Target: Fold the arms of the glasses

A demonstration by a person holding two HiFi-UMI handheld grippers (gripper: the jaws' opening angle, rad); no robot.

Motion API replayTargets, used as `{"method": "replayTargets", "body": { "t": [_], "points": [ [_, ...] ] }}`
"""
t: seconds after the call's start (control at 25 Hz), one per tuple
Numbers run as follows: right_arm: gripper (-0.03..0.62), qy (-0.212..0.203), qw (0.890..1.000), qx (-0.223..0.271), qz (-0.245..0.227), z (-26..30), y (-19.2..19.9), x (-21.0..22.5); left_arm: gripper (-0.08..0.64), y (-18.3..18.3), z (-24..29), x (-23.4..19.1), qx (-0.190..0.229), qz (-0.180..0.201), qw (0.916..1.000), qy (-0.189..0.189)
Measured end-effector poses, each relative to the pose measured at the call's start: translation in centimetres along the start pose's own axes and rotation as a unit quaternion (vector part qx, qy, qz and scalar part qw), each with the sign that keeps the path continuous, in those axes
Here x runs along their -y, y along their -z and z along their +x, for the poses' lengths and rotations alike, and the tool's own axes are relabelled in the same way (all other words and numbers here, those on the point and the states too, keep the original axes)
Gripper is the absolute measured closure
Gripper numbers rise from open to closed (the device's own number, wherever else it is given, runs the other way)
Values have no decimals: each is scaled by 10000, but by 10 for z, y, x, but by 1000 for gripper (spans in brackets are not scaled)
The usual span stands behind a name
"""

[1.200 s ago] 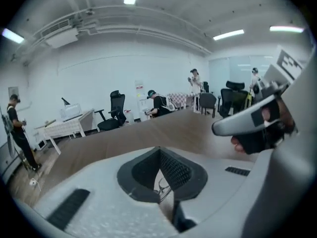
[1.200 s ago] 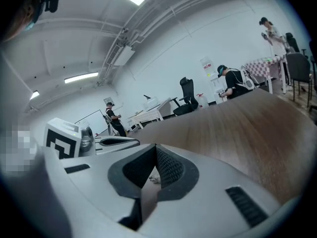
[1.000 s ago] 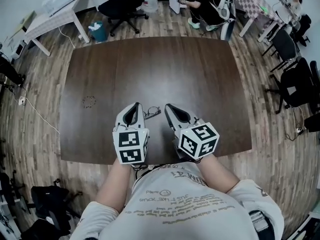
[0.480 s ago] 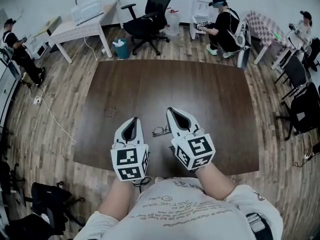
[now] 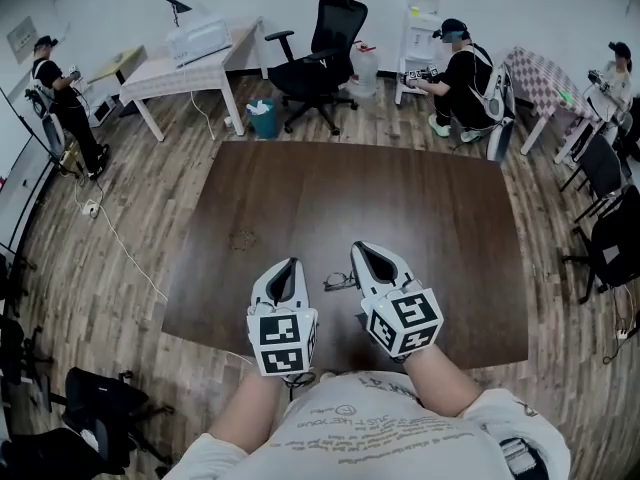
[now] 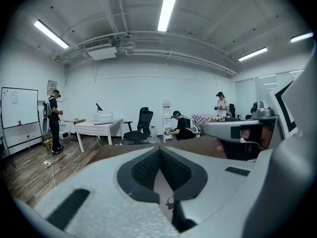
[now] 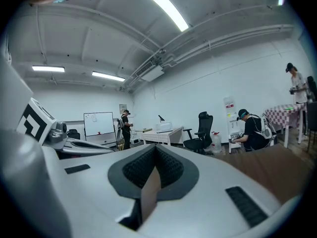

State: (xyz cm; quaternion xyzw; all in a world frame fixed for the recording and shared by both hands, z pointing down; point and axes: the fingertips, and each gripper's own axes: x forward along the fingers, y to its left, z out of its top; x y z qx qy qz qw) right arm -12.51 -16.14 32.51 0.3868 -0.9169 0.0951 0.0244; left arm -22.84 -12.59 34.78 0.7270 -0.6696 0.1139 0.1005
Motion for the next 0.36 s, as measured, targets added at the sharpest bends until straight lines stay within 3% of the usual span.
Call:
{"method": "replayTargets", "body": {
  "t": [0.36],
  "points": [
    [580, 22, 10000, 15, -37, -8, 4, -7, 546, 6, -12, 2, -58, 24, 10000, 9]
  ]
}}
